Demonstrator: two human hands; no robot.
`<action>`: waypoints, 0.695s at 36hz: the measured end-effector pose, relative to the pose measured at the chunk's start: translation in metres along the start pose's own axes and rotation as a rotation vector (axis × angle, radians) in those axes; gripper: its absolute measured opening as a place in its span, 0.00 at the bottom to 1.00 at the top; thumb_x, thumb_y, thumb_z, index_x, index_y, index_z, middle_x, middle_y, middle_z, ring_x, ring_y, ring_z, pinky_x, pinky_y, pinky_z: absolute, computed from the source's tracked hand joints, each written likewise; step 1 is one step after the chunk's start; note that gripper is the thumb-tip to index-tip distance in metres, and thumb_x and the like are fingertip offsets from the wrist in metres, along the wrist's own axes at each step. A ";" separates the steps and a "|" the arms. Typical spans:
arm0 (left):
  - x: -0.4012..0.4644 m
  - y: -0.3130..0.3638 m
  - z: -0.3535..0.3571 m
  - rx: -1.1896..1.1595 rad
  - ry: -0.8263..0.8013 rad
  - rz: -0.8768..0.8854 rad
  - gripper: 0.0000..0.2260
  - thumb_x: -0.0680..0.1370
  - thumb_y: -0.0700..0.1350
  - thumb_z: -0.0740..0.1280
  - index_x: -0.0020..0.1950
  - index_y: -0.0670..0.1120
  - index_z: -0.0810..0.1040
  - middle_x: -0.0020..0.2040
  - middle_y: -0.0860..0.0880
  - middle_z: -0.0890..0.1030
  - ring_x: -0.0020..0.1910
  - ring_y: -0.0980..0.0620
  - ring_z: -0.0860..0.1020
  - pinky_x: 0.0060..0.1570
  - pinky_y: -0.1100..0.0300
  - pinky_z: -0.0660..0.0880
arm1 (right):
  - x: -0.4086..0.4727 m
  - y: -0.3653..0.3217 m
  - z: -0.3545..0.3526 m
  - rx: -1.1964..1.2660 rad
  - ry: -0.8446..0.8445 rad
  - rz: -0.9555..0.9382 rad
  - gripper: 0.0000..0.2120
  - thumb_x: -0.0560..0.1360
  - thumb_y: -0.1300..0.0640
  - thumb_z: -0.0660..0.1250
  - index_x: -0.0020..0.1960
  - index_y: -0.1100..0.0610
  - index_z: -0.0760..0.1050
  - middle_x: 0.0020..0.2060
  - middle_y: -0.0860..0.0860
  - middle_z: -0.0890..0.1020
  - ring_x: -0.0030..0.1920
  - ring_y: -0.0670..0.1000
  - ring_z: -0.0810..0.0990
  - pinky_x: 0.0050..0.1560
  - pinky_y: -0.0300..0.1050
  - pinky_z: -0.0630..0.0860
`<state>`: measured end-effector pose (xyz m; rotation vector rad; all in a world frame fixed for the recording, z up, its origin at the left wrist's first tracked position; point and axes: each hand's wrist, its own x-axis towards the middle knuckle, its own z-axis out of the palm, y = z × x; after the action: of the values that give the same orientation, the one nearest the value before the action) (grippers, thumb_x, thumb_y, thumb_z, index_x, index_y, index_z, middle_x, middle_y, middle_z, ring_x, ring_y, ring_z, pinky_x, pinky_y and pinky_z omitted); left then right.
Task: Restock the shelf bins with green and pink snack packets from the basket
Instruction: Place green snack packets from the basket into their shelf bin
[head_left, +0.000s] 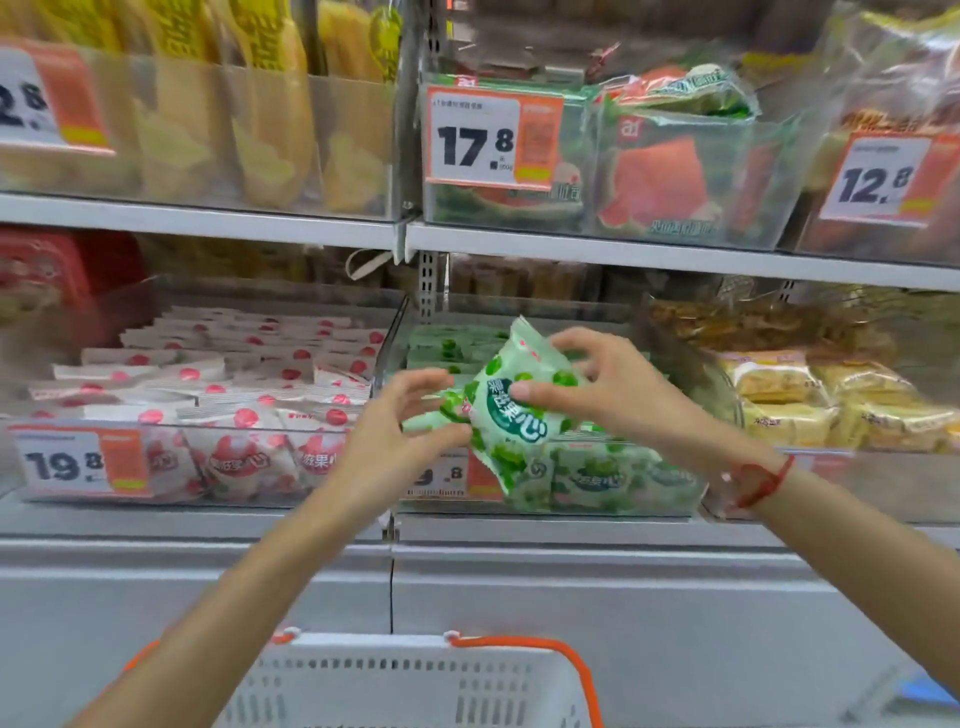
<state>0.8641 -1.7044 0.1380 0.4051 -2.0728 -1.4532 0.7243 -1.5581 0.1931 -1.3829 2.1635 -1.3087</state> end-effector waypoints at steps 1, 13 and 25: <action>0.009 0.010 -0.009 0.077 -0.064 0.029 0.23 0.71 0.42 0.74 0.64 0.51 0.72 0.60 0.59 0.77 0.59 0.62 0.75 0.55 0.68 0.72 | 0.010 -0.008 -0.001 -0.010 -0.014 -0.023 0.25 0.62 0.42 0.75 0.55 0.53 0.77 0.41 0.49 0.86 0.41 0.46 0.85 0.44 0.43 0.79; 0.038 0.012 -0.072 0.342 0.173 0.142 0.17 0.63 0.55 0.79 0.45 0.59 0.74 0.43 0.58 0.84 0.45 0.58 0.82 0.49 0.50 0.79 | 0.095 0.010 0.025 -0.213 -0.353 0.021 0.02 0.75 0.51 0.70 0.44 0.49 0.80 0.40 0.42 0.83 0.36 0.36 0.77 0.41 0.33 0.73; 0.038 0.007 -0.071 0.226 0.082 0.181 0.10 0.73 0.51 0.72 0.53 0.58 0.81 0.51 0.61 0.83 0.52 0.62 0.80 0.54 0.49 0.78 | 0.114 0.022 0.053 -0.809 -0.426 -0.238 0.20 0.70 0.48 0.74 0.24 0.49 0.70 0.29 0.42 0.80 0.32 0.41 0.77 0.32 0.39 0.73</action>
<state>0.8776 -1.7767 0.1726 0.3478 -2.1531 -1.0858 0.6855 -1.6783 0.1723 -2.0089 2.3327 -0.0869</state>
